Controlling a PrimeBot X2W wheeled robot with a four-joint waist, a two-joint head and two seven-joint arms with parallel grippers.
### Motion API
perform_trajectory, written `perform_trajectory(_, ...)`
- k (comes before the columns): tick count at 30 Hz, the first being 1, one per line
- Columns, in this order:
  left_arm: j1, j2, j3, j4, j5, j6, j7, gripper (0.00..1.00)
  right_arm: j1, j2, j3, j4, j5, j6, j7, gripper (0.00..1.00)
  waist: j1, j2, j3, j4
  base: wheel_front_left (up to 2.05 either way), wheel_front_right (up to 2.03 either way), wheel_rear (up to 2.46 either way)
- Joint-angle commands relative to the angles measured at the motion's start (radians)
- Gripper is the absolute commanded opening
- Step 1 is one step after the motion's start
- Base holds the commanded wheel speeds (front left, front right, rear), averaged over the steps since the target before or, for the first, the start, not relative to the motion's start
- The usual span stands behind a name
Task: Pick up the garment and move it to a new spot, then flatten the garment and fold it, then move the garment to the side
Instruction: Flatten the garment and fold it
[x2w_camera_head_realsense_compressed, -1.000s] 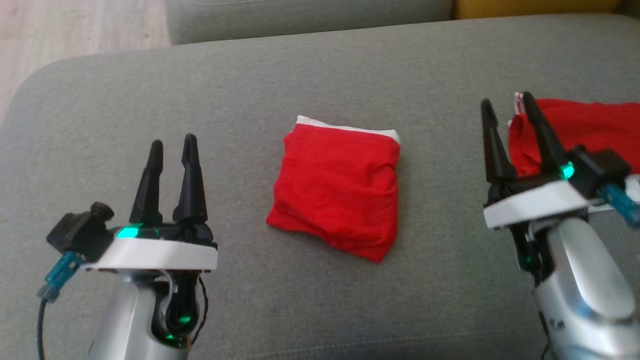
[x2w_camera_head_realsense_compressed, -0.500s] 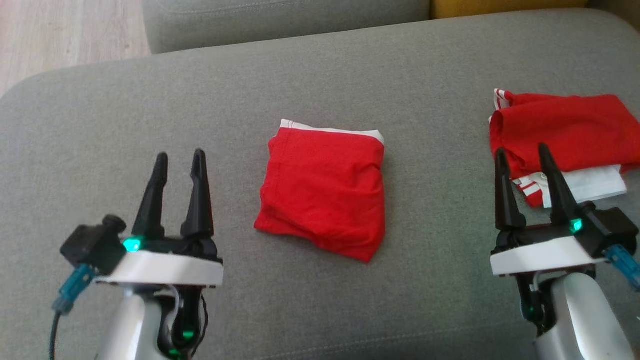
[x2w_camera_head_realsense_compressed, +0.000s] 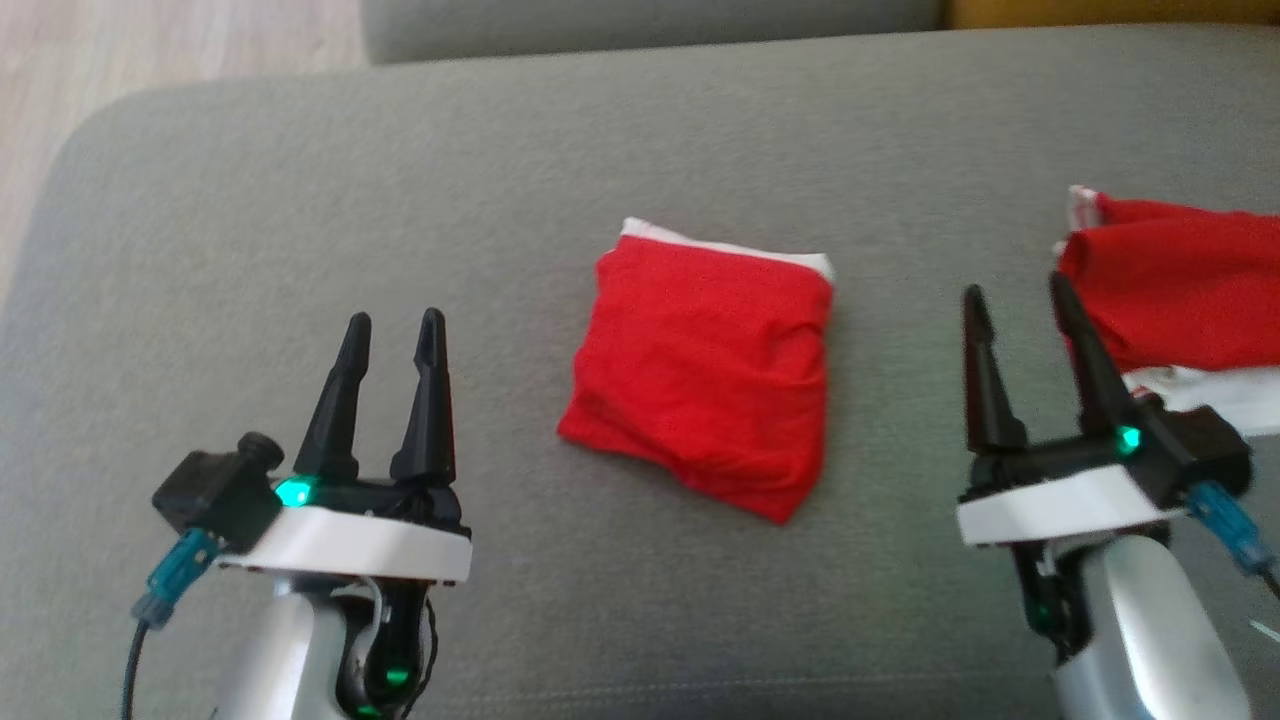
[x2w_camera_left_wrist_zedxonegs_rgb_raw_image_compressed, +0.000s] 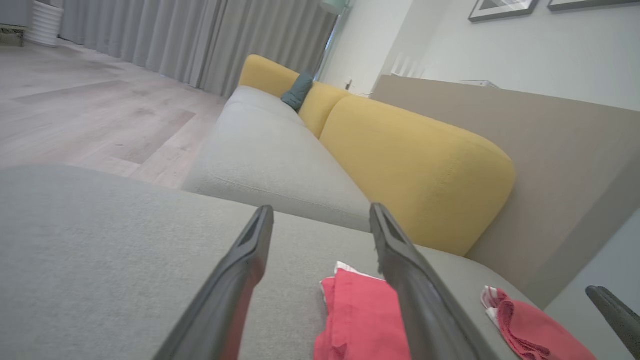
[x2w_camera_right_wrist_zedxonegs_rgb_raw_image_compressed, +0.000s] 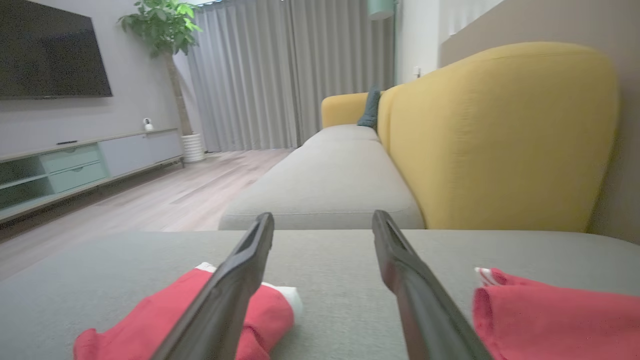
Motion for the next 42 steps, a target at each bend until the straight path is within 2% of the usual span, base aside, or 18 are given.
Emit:
perform_trajectory(1,-0.053,0.009,0.026,-0.03,-0.005,-0.001,-0.005,1.0,-0.059,0.009,0.036,-0.029,-0.011,-0.001,-0.006,0.62,0.0,0.0,0.034,0.037,0.0,0.0,0.0)
perform_trajectory(2,-0.057,0.009,0.022,-0.028,-0.006,-0.001,-0.005,1.0,-0.07,0.01,0.051,-0.023,-0.01,-0.001,-0.006,0.0,0.0,0.0,0.046,0.053,0.0,0.0,0.0)
perform_trajectory(7,-0.075,0.009,0.009,-0.017,-0.012,0.001,-0.005,1.0,-0.141,0.011,0.119,0.079,-0.023,-0.001,-0.001,0.0,0.0,0.0,0.096,0.125,0.0,0.0,0.0)
perform_trajectory(14,-0.097,0.009,-0.014,-0.005,-0.023,0.001,-0.005,1.0,-0.255,0.014,0.16,0.329,-0.072,-0.001,-0.002,0.0,0.0,0.0,0.141,0.205,0.0,0.0,0.0)
perform_trajectory(18,-0.108,0.009,-0.018,-0.004,-0.026,0.004,-0.005,1.0,-0.295,0.015,0.16,0.44,-0.099,-0.001,-0.005,0.0,0.0,0.0,0.161,0.228,0.0,0.0,0.0)
perform_trajectory(24,-0.119,0.009,-0.017,-0.006,-0.026,0.006,-0.005,1.0,-0.326,0.015,0.159,0.5,-0.103,-0.001,-0.006,0.0,0.0,0.0,0.178,0.232,0.0,0.0,0.0)
perform_trajectory(29,-0.125,0.009,-0.014,0.001,-0.017,0.004,-0.005,1.0,-0.341,0.015,0.169,0.484,-0.075,-0.001,-0.006,0.0,0.0,0.0,0.176,0.213,0.0,0.0,0.0)
perform_trajectory(36,-0.127,0.009,0.008,0.007,-0.01,-0.001,-0.005,1.0,-0.31,0.016,0.171,0.352,-0.019,-0.001,-0.006,0.0,0.0,0.0,0.124,0.157,0.0,0.0,0.0)
perform_trajectory(42,-0.102,0.009,0.033,-0.003,-0.007,-0.003,-0.005,1.0,-0.246,0.016,0.126,0.223,0.011,-0.001,-0.006,0.0,0.0,0.0,0.055,0.096,0.0,0.0,0.0)
